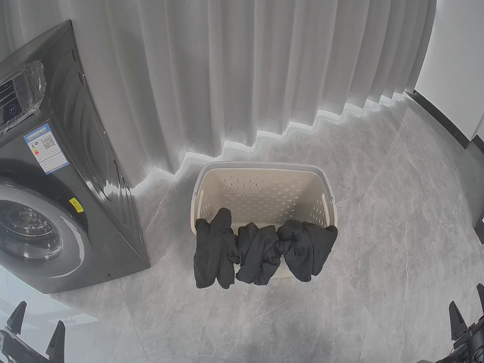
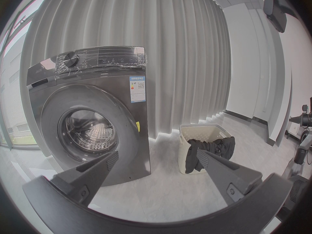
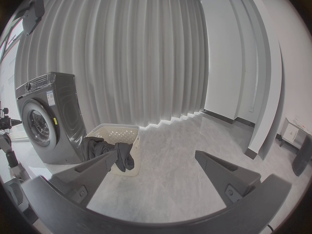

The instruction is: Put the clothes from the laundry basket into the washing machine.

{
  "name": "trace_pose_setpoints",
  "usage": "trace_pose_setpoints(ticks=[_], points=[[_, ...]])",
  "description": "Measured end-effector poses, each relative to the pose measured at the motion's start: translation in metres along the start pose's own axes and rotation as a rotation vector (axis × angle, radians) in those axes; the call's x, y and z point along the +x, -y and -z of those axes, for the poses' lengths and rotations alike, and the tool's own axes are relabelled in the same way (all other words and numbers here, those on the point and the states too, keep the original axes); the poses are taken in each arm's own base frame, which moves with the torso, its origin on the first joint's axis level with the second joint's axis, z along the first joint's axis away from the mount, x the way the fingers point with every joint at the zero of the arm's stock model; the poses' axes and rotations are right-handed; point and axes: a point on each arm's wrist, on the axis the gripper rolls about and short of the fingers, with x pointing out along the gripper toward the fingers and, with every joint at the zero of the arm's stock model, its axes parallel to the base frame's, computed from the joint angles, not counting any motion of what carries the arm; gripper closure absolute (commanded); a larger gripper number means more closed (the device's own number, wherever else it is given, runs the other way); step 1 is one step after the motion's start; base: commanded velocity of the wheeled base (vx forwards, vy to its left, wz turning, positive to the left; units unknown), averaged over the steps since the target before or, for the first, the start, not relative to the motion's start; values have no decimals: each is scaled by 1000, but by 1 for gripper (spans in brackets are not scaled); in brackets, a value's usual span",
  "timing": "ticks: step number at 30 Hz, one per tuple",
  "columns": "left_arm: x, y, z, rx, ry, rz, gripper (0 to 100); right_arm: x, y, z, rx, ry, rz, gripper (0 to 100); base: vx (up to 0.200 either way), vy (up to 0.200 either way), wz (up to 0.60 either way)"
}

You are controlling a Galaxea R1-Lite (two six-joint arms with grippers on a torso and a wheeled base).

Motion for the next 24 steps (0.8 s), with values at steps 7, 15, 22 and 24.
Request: trace_pose_setpoints(ticks=[7,15,22,24], points=[[0,0,0,0,0,0,0,0,0,0,0,0,0,0,57,0,0],[0,0,0,0,0,0,0,0,0,0,0,0,0,0,100,0,0],[0,0,0,0,0,0,0,0,0,0,0,0,0,0,143,0,0],[0,0,0,0,0,0,0,0,0,0,0,0,0,0,0,0,0]])
